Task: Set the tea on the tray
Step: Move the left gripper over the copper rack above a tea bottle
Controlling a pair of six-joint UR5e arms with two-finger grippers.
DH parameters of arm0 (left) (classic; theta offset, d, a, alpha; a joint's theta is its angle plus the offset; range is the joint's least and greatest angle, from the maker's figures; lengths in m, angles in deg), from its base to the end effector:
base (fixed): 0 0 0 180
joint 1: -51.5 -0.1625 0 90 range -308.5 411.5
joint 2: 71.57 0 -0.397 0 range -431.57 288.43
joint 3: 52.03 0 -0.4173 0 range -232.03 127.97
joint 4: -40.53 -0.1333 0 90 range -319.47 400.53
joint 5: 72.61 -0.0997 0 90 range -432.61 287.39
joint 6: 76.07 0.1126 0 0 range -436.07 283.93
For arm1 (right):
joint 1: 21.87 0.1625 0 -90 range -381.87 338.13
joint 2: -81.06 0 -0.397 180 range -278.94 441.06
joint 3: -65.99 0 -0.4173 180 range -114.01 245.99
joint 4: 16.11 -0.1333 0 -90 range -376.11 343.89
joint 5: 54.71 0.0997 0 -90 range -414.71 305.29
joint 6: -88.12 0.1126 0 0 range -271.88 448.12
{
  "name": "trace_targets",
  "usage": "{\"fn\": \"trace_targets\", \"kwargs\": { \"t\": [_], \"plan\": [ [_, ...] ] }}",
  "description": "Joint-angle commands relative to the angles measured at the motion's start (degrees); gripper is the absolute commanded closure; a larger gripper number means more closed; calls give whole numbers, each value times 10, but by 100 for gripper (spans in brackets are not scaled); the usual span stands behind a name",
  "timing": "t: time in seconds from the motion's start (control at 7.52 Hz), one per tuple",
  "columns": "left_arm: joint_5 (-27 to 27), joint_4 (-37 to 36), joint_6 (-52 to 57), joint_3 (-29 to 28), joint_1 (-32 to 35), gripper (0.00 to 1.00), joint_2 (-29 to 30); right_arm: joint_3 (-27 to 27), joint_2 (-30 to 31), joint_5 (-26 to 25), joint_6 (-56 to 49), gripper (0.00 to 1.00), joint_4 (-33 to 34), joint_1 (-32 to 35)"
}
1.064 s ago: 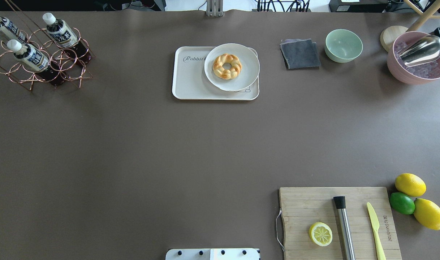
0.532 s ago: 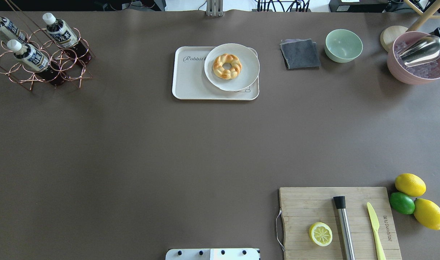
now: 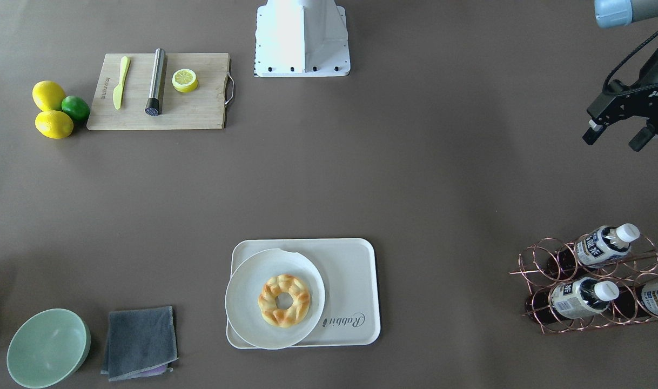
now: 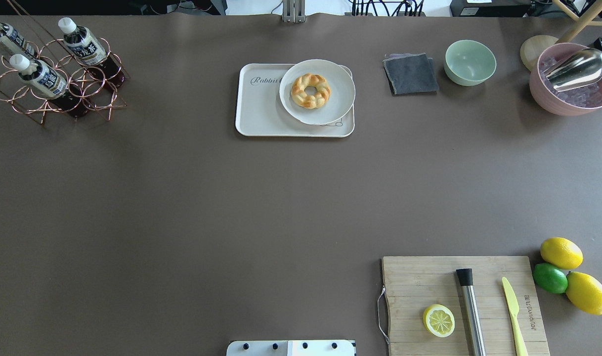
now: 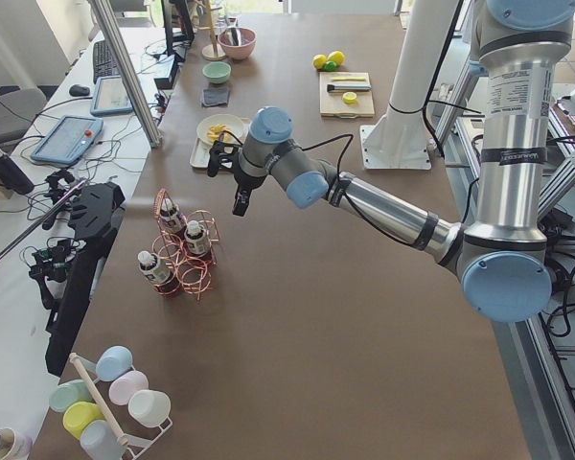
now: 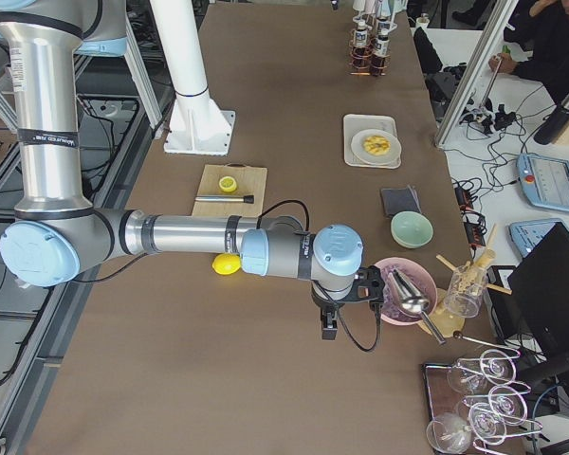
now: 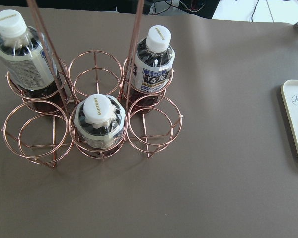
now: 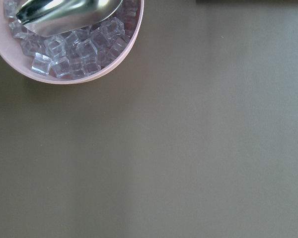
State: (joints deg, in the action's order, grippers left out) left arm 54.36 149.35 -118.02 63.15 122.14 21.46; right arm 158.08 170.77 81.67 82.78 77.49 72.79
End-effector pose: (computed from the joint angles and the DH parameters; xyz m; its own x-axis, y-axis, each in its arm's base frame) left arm 0.1113 -0.5147 0.3501 0.6032 0.0759 -0.7940 0.2383 0.9329 0.2702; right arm 0.0936 -0.5111 0.6220 0.6909 -0.0216 0.7226 -0.0170 0.9988 0.0462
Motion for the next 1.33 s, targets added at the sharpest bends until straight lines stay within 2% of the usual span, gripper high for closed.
{"fn": "trace_targets", "kwargs": {
  "t": [0.0, 0.27, 0.53, 0.8, 1.2],
  "plan": [
    [-73, -92, 95, 2, -22, 2, 40, 0, 1, 0, 1, 0, 0, 0],
    [-76, -99, 122, -21, -10, 2, 46, 0, 2, 0, 2, 0, 0, 0],
    [-74, -63, 118, -67, -11, 2, 51, -1, 0, 0, 2, 0, 0, 0],
    [-71, -51, 113, -121, -11, 2, 93, -3, -3, -1, 2, 0, 0, 0],
    [-70, -46, 114, -185, -11, 2, 124, -6, -4, 0, 2, 0, 0, 0]
  ]
}}
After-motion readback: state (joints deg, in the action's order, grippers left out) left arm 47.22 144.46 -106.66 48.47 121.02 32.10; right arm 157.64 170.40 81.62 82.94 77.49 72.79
